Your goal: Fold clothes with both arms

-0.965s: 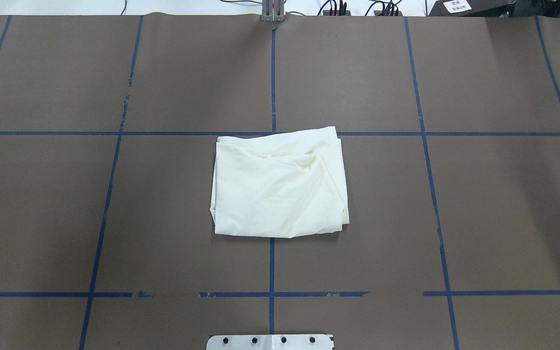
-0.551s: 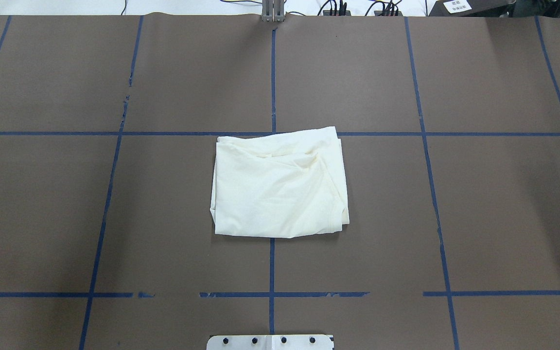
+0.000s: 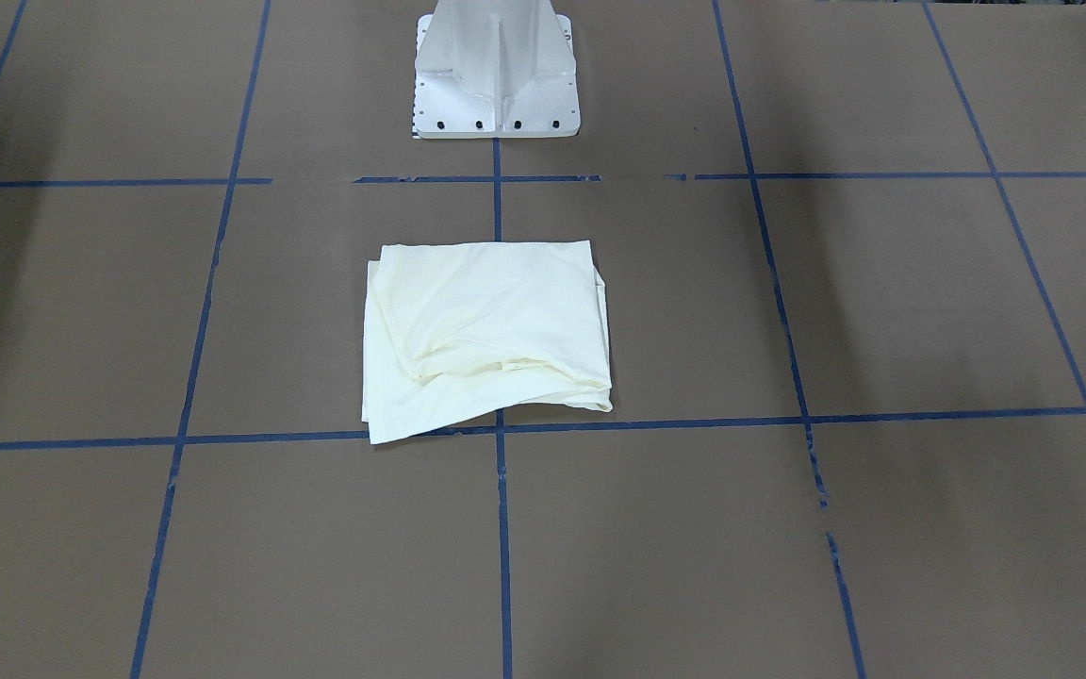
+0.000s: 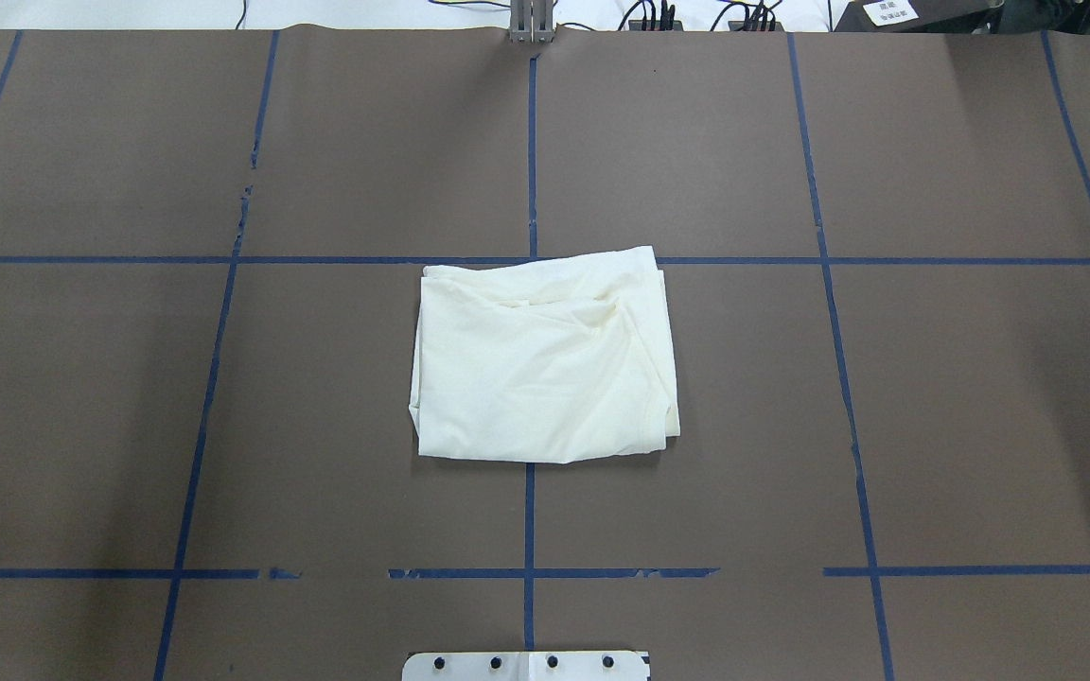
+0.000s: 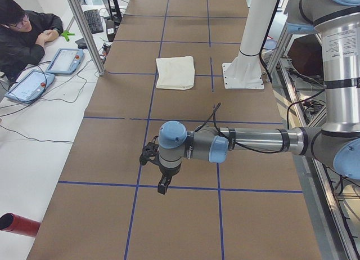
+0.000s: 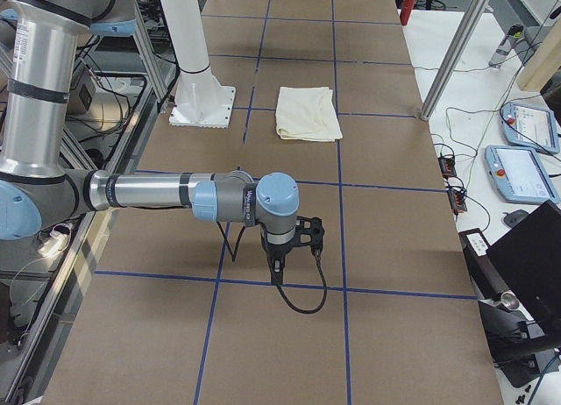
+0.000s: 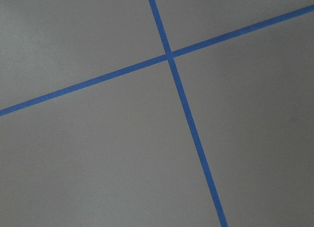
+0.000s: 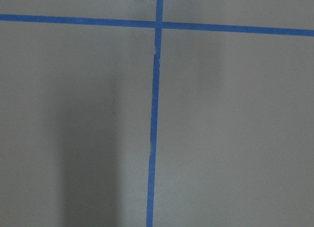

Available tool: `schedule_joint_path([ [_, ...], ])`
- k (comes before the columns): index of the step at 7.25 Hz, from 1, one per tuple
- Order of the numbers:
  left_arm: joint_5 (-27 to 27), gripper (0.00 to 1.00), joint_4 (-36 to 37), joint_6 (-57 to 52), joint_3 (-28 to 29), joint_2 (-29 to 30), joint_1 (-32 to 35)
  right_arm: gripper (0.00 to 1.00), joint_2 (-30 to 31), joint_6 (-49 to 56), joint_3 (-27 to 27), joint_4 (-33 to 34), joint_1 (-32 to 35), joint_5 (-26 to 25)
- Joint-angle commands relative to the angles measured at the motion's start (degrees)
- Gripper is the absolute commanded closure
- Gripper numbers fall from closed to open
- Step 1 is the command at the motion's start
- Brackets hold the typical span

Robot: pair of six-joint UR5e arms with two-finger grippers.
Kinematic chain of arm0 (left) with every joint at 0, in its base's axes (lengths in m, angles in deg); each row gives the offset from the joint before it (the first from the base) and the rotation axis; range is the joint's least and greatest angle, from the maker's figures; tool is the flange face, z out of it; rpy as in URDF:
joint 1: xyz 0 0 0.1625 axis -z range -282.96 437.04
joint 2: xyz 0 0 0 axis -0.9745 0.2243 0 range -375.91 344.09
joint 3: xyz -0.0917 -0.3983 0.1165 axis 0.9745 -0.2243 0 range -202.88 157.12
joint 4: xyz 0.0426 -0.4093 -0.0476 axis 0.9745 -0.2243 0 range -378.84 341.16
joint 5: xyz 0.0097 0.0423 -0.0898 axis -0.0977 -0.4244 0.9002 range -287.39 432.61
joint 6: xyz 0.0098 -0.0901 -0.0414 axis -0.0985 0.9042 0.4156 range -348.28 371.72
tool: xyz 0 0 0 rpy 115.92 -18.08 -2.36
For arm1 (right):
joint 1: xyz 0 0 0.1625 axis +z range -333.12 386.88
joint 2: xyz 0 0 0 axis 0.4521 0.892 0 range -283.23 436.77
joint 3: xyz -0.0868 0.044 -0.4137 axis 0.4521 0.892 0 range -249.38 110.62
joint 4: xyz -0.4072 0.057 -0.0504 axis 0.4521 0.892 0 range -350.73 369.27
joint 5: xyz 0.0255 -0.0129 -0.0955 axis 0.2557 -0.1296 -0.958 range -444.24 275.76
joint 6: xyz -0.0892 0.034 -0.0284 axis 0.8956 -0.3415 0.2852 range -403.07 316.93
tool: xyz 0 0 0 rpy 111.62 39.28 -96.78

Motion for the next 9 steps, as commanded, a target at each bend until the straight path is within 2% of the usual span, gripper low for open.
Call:
schedule_joint_path([
  [1,3.7,0.01,0.3,1.9,1.1,-0.8,0.1,0.00,0.0,-0.6,0.1,0.4,-0.3,0.2],
  [3,5.0,0.01,5.9,2.7,0.6,-0.7,0.1,0.00,0.1,-0.6,0.1,0.4,-0.3,-0.3],
  [9,5.4,0.01,3.0,2.8,0.1,-0.2,0.2,0.00,0.1,0.1,-0.1,0.0,-0.2,-0.1],
])
